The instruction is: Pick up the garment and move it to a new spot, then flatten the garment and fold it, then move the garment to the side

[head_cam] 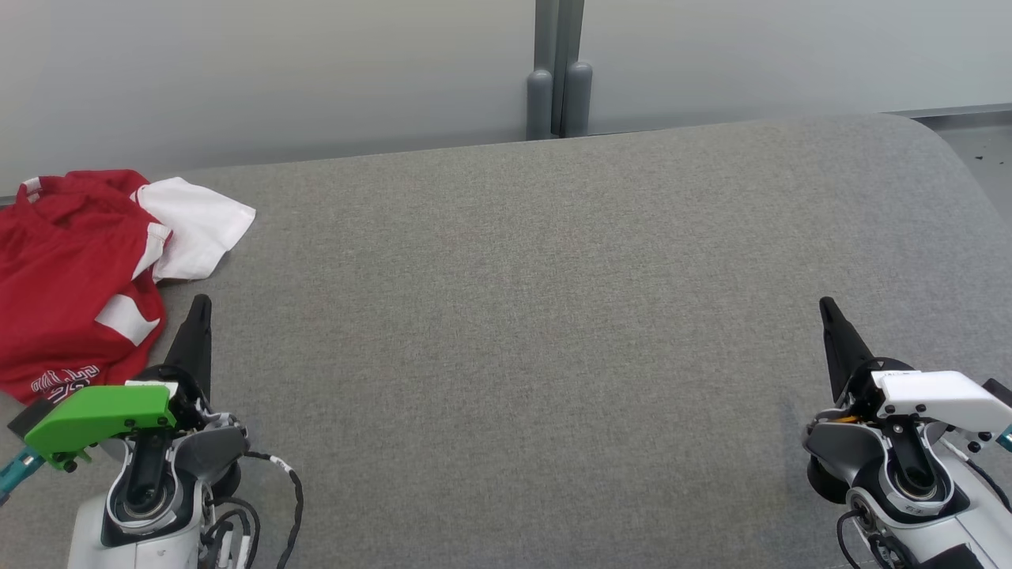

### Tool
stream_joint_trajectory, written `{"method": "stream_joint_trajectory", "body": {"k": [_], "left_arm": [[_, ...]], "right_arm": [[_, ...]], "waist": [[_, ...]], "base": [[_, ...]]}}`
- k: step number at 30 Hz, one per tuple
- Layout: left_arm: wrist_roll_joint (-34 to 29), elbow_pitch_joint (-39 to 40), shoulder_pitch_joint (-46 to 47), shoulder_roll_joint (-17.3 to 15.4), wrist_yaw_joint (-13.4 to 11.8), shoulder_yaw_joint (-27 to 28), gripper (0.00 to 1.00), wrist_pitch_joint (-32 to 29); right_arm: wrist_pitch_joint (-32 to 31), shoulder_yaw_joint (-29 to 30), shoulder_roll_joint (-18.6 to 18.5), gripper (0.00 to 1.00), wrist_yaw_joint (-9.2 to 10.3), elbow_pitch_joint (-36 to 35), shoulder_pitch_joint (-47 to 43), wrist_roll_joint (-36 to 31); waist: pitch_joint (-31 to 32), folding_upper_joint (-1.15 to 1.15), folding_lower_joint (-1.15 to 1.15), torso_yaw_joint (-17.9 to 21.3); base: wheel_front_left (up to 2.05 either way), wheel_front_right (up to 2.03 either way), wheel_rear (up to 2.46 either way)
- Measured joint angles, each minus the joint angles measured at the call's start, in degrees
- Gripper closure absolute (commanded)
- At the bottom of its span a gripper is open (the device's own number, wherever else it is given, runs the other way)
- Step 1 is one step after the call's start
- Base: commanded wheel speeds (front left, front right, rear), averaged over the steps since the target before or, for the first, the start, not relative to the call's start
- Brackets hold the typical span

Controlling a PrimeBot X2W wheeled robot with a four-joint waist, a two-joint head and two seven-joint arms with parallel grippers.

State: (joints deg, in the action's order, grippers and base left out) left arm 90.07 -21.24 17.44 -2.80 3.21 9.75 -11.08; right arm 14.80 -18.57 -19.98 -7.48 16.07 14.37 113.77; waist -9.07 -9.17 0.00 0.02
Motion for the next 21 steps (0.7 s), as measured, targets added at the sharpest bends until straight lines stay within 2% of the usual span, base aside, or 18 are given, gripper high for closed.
{"method": "stream_joint_trajectory", "body": {"k": [21], "left_arm": [[0.0, 0.0, 0.0, 0.0, 0.0, 0.0, 1.00, 0.0]], "right_arm": [[0.0, 0.0, 0.0, 1.00, 0.00, 0.0, 0.0, 0.0]], "waist": [[0.0, 0.00, 0.00, 0.0]], "base": [[0.00, 0.00, 0.00]]}}
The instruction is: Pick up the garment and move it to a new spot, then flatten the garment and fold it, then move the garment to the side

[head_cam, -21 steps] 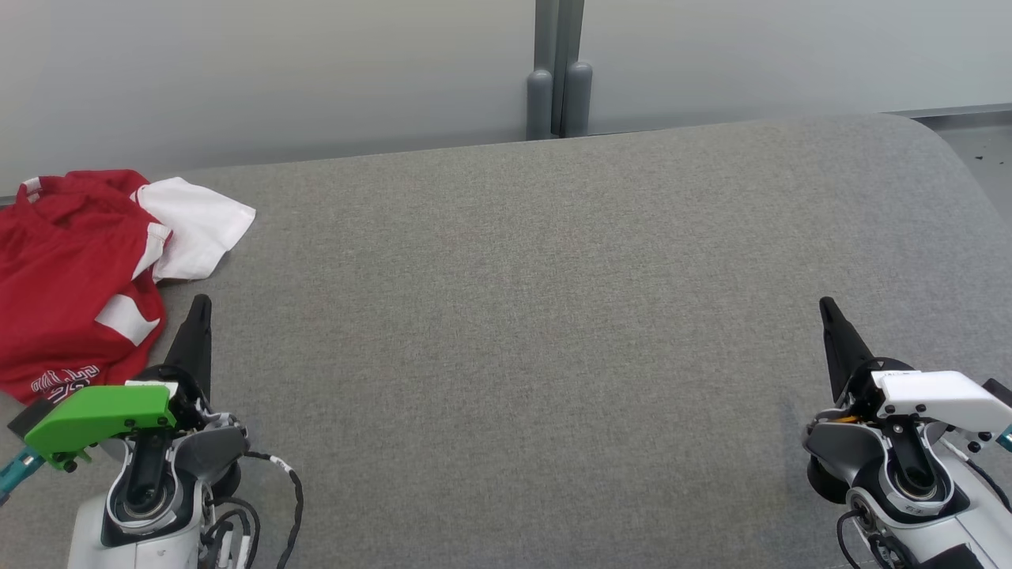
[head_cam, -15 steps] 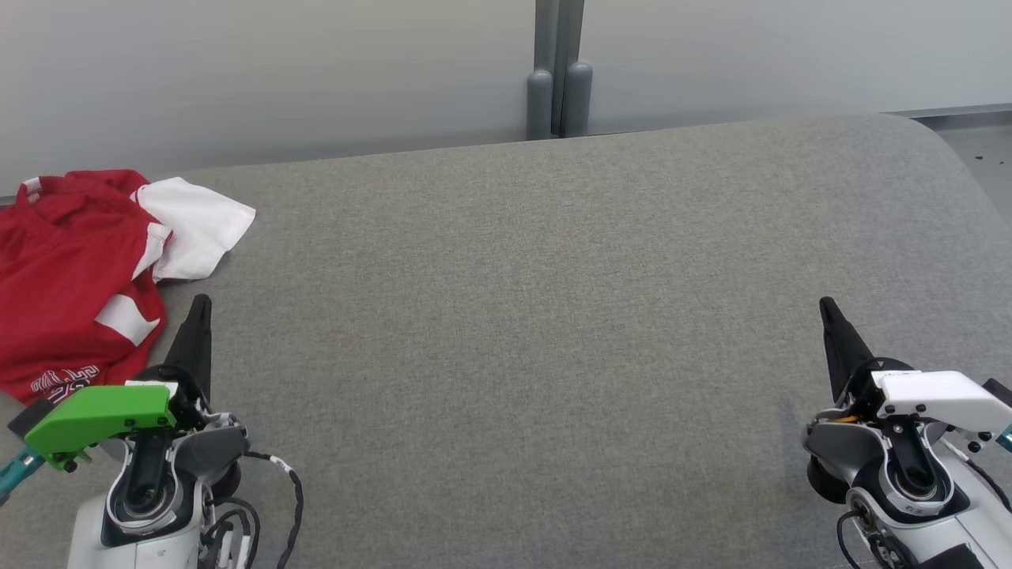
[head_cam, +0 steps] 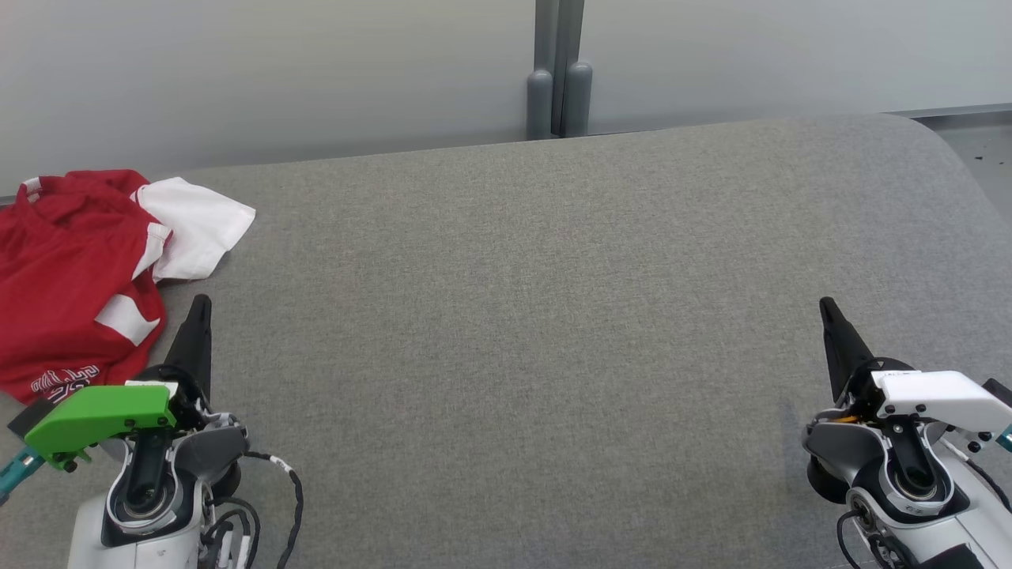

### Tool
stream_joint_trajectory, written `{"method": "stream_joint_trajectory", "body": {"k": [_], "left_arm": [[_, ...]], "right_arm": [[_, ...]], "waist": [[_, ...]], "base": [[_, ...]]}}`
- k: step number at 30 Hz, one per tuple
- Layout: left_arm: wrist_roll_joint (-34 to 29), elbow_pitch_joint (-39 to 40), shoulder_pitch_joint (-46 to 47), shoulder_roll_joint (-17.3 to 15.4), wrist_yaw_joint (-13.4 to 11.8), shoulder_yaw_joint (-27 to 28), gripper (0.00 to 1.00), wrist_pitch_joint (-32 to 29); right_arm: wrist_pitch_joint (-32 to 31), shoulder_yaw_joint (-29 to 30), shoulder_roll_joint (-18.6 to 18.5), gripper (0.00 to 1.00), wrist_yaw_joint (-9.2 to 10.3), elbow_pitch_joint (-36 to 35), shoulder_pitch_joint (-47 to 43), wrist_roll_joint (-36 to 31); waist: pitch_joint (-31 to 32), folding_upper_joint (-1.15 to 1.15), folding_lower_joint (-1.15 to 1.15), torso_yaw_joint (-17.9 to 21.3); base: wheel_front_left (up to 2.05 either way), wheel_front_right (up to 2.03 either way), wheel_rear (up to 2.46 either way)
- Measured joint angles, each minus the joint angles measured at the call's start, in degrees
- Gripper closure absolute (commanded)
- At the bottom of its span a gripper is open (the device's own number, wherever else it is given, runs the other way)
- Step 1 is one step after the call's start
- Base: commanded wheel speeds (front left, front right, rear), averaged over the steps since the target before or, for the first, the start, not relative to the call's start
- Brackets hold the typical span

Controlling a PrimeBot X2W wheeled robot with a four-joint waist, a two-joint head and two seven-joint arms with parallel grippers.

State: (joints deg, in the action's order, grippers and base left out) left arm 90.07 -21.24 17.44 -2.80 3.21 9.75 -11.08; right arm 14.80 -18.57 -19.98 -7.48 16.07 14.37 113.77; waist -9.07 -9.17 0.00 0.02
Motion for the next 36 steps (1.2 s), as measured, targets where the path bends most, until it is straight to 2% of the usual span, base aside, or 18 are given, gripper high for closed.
{"method": "stream_joint_trajectory", "body": {"k": [7, 8, 14, 22, 31, 36], "left_arm": [[0.0, 0.0, 0.0, 0.0, 0.0, 0.0, 1.00, 0.0], [0.0, 0.0, 0.0, 0.0, 0.0, 0.0, 0.00, 0.0], [0.0, -2.7, -3.3, 0.5, 0.0, -0.6, 0.00, 0.2], [-1.2, -0.8, -4.7, 0.6, 0.0, -2.5, 0.00, 3.0], [-5.1, 2.2, -6.3, 0.5, 0.0, -4.3, 0.00, 5.9], [-8.7, 4.2, -6.8, 0.5, 0.0, -4.8, 0.00, 7.3]], "right_arm": [[0.0, 0.0, 0.0, 1.00, 0.00, 0.0, 0.0, 0.0], [0.0, 0.0, 0.0, 0.00, 0.00, 0.0, 0.0, 0.0], [0.0, -1.0, 2.1, 0.00, 0.02, 2.3, -2.8, 0.0], [0.0, 0.3, 3.7, 0.00, 0.02, 1.7, -3.7, -3.8], [0.0, 2.5, 5.3, 0.00, 0.02, 0.2, -4.7, -11.0], [0.0, 3.6, 6.3, 0.00, 0.02, -1.7, -4.8, -17.7]], "waist": [[0.0, 0.00, 0.00, 0.0], [0.0, 0.00, 0.00, 0.0], [0.0, 0.00, 0.00, 0.0], [0.1, 0.05, 0.00, 0.0], [0.0, 0.01, 0.00, 0.0], [0.0, 0.00, 0.00, 0.0]], "base": [[0.00, 0.00, 0.00], [0.00, 0.00, 0.00], [0.00, 0.00, 0.00], [0.00, 0.00, 0.00], [0.00, 0.00, 0.00], [0.00, 0.00, 0.00]]}}
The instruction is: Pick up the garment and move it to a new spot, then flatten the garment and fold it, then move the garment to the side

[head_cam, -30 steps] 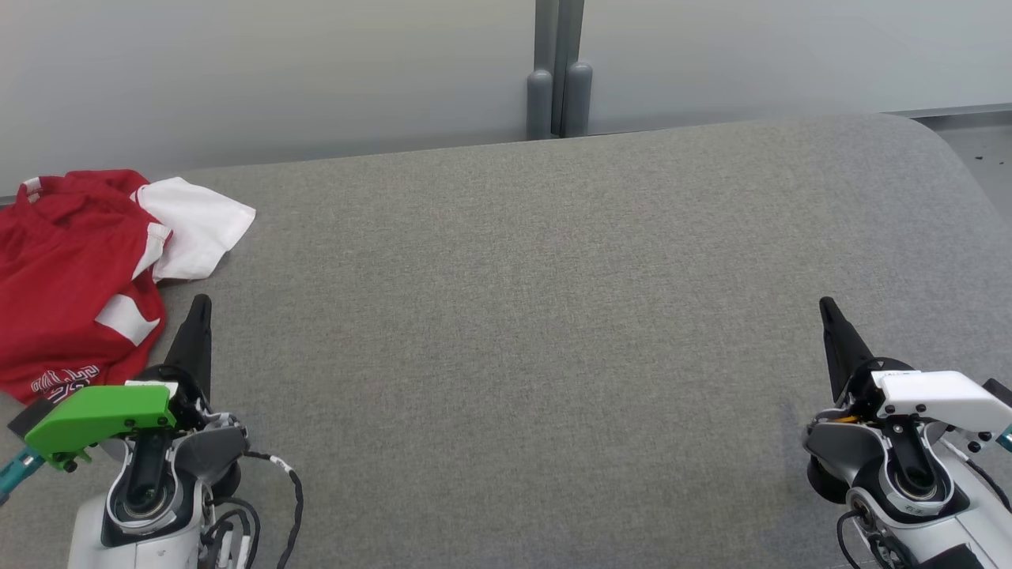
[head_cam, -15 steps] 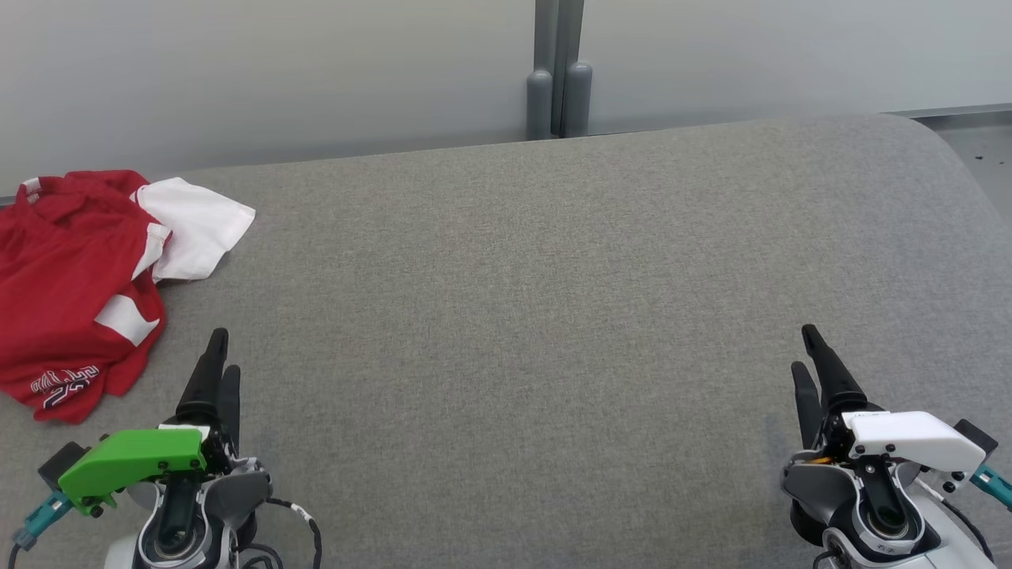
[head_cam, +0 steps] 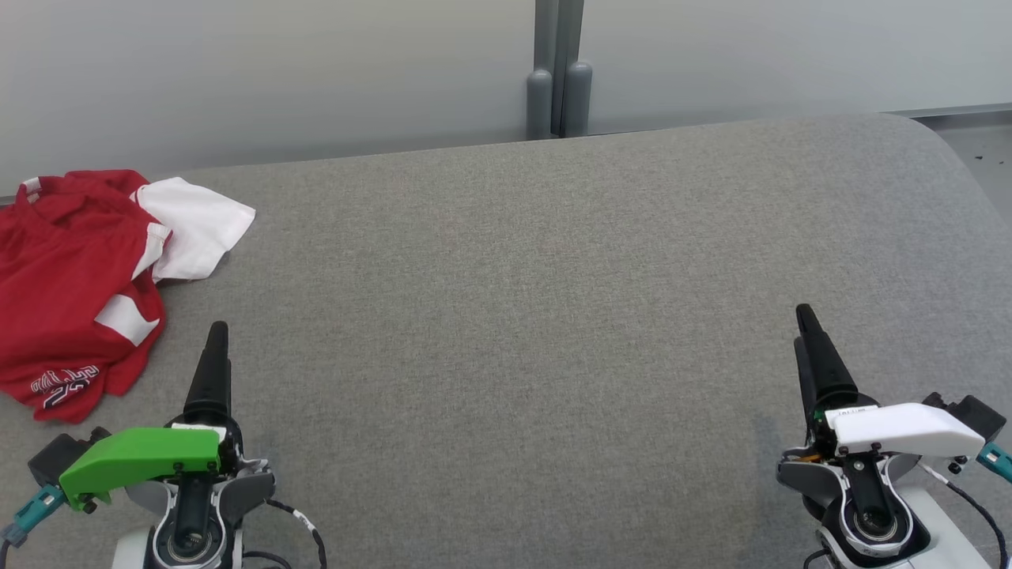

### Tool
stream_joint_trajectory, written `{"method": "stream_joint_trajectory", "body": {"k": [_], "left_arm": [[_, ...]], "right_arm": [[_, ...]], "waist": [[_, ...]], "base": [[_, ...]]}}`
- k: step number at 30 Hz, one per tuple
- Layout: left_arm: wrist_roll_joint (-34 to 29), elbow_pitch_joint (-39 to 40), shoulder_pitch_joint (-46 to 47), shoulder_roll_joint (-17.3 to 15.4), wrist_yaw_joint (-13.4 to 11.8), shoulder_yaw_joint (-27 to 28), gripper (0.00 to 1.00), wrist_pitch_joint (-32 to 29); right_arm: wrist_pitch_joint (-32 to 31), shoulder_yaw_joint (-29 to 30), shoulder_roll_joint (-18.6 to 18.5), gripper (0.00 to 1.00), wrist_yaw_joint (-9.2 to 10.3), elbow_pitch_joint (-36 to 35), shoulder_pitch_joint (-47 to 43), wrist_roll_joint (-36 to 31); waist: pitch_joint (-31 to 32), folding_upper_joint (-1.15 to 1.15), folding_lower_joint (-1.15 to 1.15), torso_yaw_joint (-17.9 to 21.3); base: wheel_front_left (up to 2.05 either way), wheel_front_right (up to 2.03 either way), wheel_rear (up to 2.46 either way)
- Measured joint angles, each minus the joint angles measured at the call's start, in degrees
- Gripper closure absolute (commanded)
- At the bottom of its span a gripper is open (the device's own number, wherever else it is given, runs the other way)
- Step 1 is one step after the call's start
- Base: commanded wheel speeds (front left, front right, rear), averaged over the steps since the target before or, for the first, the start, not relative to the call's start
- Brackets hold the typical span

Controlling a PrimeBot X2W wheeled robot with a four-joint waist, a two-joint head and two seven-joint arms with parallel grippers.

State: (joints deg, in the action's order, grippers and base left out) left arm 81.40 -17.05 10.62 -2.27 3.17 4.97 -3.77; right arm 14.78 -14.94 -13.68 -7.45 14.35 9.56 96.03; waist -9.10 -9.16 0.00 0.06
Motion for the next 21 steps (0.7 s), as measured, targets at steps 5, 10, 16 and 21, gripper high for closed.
{"method": "stream_joint_trajectory", "body": {"k": [5, 10, 16, 21], "left_arm": [[-4.6, 2.0, -0.7, 0.0, -0.7, -0.8, 0.00, 1.4], [-11.1, 4.0, -1.1, 0.0, -1.5, -1.6, 0.00, 2.7], [-18.0, 5.9, -2.2, -0.1, -2.4, -2.9, 0.00, 4.2], [-24.6, 7.1, -3.4, -0.1, -2.9, -3.6, 0.00, 5.4]], "right_arm": [[0.0, 0.9, 0.7, 0.00, 0.00, -2.2, -0.8, -8.4], [0.0, 1.4, 1.5, 0.00, 0.00, -4.1, -1.2, -16.2], [0.0, 2.1, 2.3, 0.00, 0.00, -5.4, -2.2, -24.5], [0.0, 2.8, 3.0, 0.00, 0.00, -6.0, -2.5, -30.8]], "waist": [[0.0, 0.00, 0.00, 0.0], [0.1, 0.00, 0.00, 0.0], [0.3, 0.00, 0.00, 0.0], [0.4, 0.00, 0.00, 0.0]], "base": [[0.00, 0.00, 0.00], [0.00, 0.00, 0.00], [0.00, 0.00, 0.00], [0.00, 0.00, 0.00]]}}
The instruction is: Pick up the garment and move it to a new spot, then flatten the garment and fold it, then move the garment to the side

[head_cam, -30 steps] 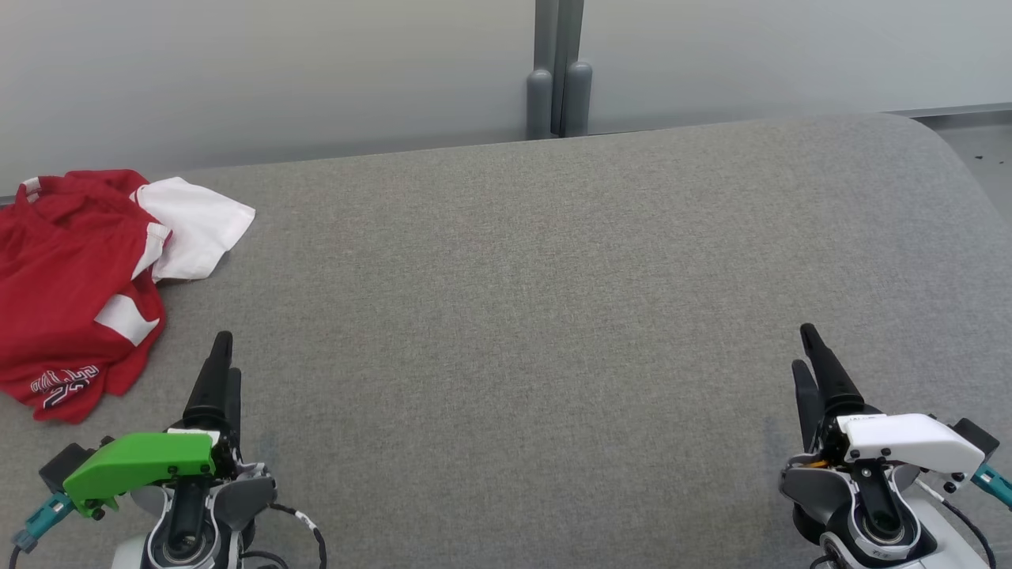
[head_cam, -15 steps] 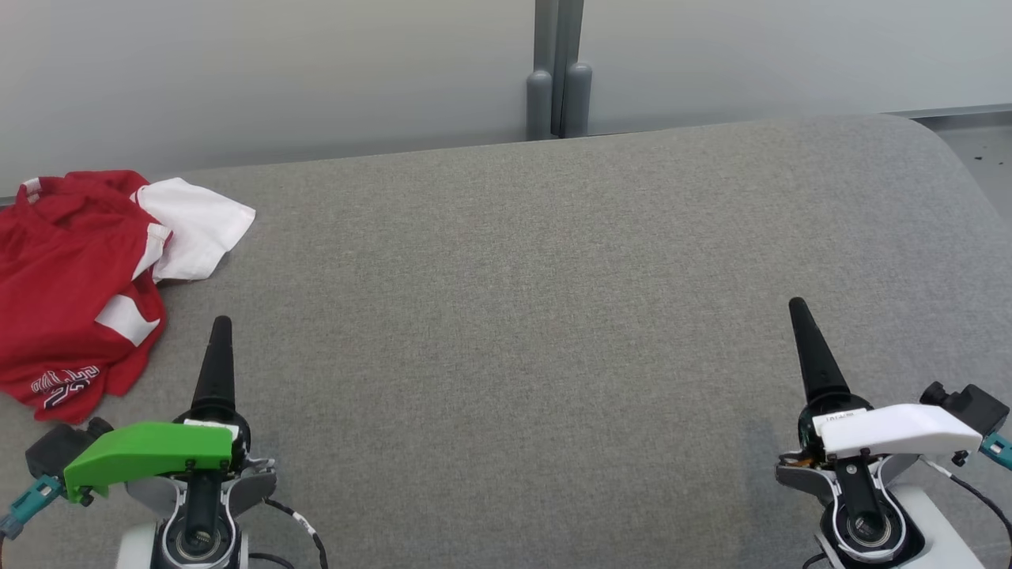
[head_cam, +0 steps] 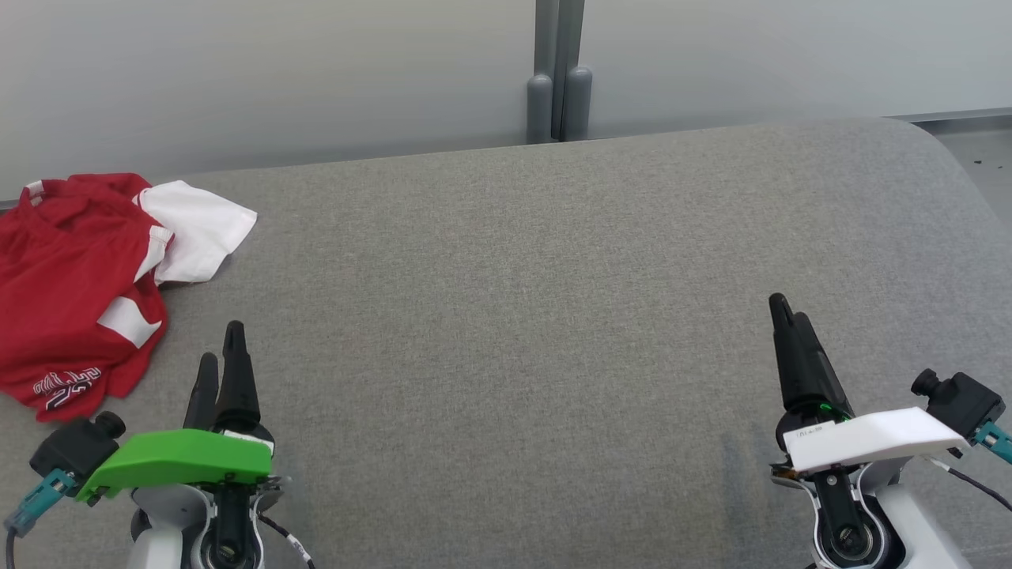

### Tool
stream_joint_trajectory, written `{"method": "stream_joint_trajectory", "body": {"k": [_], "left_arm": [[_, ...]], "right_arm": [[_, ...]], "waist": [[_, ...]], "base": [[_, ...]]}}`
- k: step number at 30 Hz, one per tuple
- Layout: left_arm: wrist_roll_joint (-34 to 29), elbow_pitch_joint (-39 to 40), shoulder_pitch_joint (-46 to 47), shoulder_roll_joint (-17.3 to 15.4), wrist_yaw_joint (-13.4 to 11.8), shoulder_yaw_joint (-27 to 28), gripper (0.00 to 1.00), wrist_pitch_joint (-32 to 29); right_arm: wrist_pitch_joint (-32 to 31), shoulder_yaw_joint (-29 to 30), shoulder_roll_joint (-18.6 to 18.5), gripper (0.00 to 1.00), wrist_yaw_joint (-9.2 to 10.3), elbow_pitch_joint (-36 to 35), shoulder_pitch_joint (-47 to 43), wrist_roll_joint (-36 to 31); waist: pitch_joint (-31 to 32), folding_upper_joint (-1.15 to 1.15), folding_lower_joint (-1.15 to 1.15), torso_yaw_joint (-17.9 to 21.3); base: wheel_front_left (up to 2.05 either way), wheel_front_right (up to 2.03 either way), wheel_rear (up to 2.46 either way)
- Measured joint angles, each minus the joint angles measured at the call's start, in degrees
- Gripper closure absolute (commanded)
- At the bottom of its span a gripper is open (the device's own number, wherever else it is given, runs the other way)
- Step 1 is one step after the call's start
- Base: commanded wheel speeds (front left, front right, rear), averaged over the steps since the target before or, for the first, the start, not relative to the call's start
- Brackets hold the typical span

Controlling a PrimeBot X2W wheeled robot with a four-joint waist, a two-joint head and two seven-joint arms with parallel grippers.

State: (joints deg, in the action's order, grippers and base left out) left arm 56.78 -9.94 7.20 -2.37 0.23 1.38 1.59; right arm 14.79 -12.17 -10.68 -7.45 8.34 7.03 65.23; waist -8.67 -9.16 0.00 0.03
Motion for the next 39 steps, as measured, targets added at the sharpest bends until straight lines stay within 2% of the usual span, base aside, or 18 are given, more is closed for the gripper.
{"method": "stream_joint_trajectory", "body": {"k": [15, 25, 39], "left_arm": [[-15.8, 1.7, -2.8, -0.1, -1.3, -1.7, 0.00, 3.2], [-24.7, 1.8, -4.6, -0.1, -1.8, -3.0, 0.00, 5.3], [-32.5, 2.0, -6.1, -0.1, -2.3, -4.4, 0.00, 7.4]], "right_arm": [[0.0, 1.1, 1.9, 0.00, 0.00, -0.6, -1.7, -19.4], [0.0, 3.6, 3.1, 0.00, -0.01, 0.5, -2.1, -28.4], [0.0, 5.0, 4.5, 0.00, -0.01, 2.4, -2.4, -38.3]], "waist": [[0.3, 0.00, 0.00, 0.0], [0.7, 0.00, 0.00, 0.1], [1.0, 0.00, 0.00, 0.1]], "base": [[0.00, 0.00, 0.00], [0.00, 0.00, 0.00], [0.00, 0.00, 0.00]]}}
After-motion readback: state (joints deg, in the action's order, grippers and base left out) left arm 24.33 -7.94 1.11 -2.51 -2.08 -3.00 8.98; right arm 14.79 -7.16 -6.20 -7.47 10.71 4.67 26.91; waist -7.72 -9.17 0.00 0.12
